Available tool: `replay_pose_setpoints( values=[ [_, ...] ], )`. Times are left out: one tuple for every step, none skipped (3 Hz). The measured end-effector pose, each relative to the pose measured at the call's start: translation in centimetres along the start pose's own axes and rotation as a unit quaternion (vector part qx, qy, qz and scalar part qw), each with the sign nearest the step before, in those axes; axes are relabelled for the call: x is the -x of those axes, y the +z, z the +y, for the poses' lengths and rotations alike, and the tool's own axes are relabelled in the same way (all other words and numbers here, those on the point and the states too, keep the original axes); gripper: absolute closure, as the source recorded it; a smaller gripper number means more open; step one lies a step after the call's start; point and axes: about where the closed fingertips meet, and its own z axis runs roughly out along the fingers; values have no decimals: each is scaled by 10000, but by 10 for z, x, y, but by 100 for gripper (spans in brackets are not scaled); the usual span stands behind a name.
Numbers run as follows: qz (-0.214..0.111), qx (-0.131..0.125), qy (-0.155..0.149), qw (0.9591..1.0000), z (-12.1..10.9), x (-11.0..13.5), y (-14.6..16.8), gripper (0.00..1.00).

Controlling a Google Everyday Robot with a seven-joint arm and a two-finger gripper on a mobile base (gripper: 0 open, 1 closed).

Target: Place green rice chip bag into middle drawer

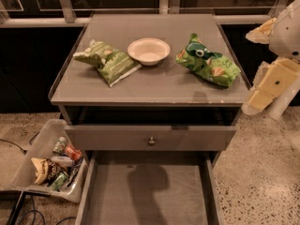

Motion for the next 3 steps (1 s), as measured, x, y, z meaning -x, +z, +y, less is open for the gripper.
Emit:
replay_pose_setpoints(
  values=[
    [-855, -165, 267, 9958, -12, 5, 13, 0],
    [-1618, -551, 338, 9847, -39, 17, 26, 0],
    [-1617, -552, 338, 9847, -39, 17, 26, 0]
  ],
)
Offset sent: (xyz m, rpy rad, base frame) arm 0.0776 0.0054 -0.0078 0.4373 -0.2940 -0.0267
